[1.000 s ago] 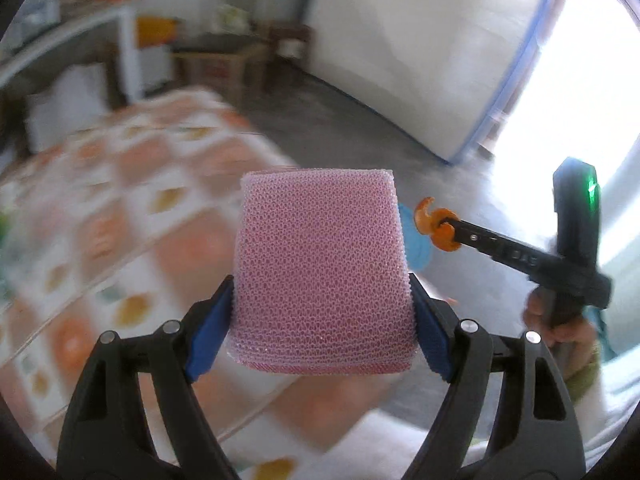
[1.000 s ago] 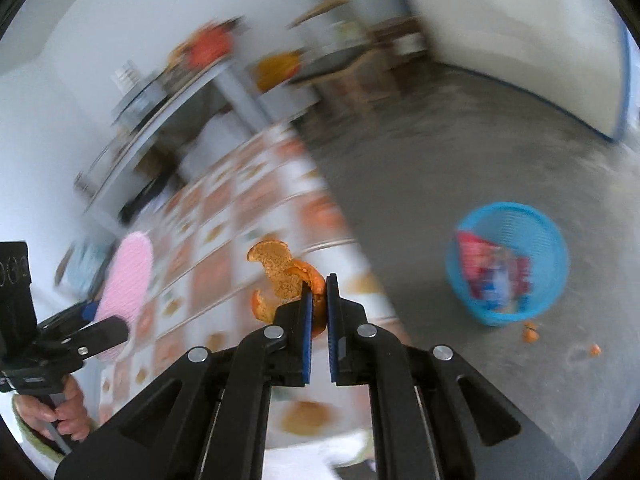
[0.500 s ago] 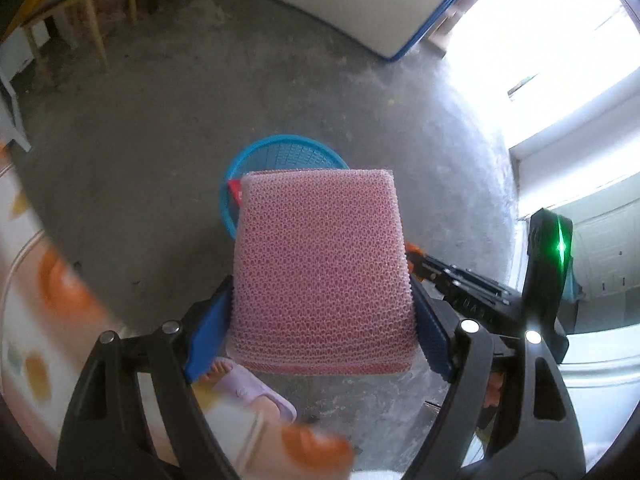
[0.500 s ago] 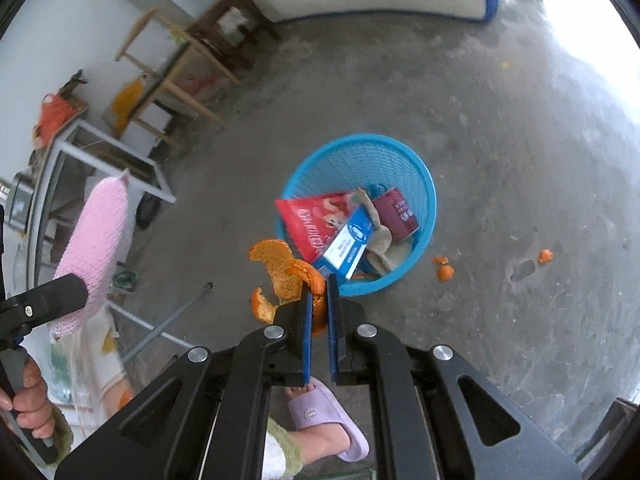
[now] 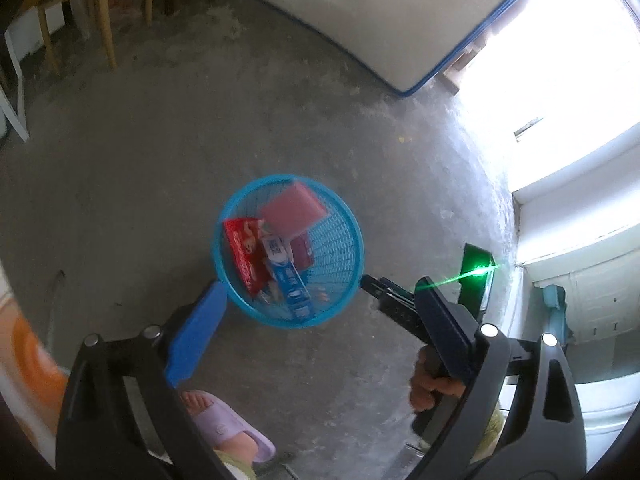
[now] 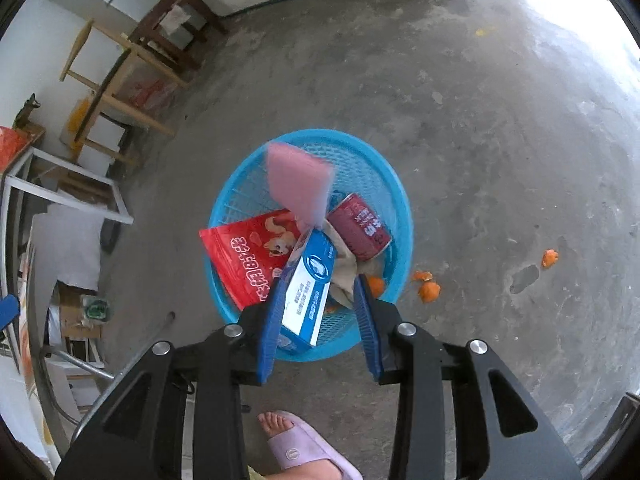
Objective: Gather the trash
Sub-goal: 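Open both tools to drop the sponge and peel into the wastebasket, then swing both open tools back over the table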
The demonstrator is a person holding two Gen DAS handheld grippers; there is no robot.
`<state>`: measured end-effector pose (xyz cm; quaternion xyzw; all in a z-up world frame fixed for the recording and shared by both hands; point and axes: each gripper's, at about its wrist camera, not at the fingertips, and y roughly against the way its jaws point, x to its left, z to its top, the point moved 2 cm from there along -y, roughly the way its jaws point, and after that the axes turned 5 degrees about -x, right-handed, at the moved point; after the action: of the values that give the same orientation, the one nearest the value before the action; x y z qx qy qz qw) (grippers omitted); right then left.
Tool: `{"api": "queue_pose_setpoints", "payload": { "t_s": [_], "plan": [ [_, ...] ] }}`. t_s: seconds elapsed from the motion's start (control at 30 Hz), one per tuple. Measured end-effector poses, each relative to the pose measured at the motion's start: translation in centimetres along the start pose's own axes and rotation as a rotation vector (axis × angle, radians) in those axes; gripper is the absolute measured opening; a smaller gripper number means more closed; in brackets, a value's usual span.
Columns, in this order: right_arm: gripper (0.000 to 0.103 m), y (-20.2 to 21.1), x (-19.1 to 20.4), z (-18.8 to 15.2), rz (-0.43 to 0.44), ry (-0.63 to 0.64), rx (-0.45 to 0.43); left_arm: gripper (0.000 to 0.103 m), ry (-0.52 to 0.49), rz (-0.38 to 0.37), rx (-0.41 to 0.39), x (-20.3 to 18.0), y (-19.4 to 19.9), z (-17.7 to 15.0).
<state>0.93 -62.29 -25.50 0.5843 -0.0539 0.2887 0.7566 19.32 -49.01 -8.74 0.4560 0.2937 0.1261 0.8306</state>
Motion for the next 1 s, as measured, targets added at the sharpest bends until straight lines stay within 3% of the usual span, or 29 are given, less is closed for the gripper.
{"api": "queue_pose_setpoints", "payload": {
  "t_s": [0.23, 0.47, 0.63, 0.77, 1.0],
  "plan": [
    [0.037, 5.6, -0.8, -1.6, 0.029, 0.017, -0.071, 0.091, -0.029, -0.051, -0.107, -0.5, 7.2, -2.2],
    [0.05, 10.5, 0.1, -4.0, 0.054, 0.07, -0.113, 0.091, -0.018, -0.047, -0.217, 1.1, 15.3, -7.6],
    [0.055, 13.7, 2.6, -6.1, 0.093, 0.139, -0.119, 0.091, 0.012, 0.047, -0.304, 4.4, 21.5, -13.1],
    [0.065, 16.2, 5.6, -7.1, 0.145, 0.212, -0.134, 0.091, 0.048, 0.151, -0.359, 7.5, 25.8, -18.3],
    [0.068, 19.7, 14.2, -8.5, 0.257, 0.39, -0.121, 0.091, 0.164, 0.302, -0.483, 12.2, 31.2, -25.0]
  ]
}}
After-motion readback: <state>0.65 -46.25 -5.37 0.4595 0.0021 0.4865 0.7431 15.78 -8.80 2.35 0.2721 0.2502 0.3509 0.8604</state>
